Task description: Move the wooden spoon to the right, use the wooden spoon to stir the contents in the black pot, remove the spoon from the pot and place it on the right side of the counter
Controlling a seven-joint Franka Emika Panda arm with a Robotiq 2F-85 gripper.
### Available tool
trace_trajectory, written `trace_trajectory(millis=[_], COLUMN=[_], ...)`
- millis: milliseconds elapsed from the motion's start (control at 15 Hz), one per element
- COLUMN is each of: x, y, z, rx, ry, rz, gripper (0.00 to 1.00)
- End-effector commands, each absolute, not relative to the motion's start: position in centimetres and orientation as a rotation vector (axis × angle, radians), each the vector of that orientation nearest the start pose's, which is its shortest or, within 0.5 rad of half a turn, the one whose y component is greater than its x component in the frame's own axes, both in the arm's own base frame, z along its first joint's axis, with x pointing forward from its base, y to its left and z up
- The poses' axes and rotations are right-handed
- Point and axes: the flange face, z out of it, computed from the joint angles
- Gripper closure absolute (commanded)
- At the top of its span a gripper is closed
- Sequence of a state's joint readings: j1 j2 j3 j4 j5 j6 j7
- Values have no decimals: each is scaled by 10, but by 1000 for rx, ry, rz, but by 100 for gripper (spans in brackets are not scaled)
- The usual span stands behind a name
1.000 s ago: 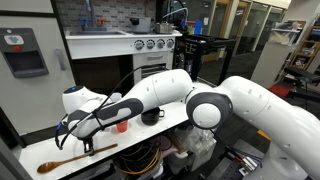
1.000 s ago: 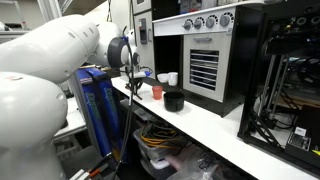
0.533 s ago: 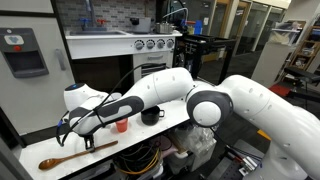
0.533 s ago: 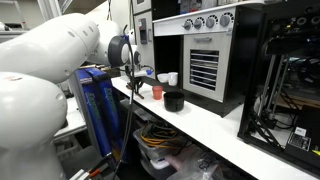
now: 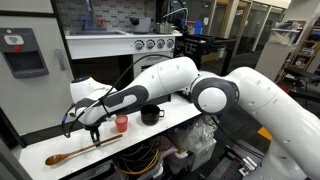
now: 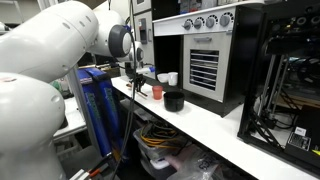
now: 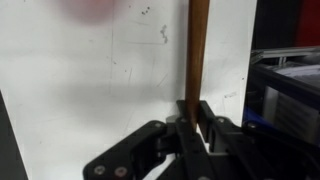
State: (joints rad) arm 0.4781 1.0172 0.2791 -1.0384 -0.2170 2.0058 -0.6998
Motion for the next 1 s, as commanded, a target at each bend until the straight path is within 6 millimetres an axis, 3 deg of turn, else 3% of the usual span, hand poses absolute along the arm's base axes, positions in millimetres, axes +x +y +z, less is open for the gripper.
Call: trace_trajectory(millis=[0,400,933], x=[605,588,571], y=[450,433,393], z=[238,239,231], rx=[-2318,-2333,-2378], ry=[-2022,-2016,-1988], rz=[61,74,20], gripper=[96,96,96])
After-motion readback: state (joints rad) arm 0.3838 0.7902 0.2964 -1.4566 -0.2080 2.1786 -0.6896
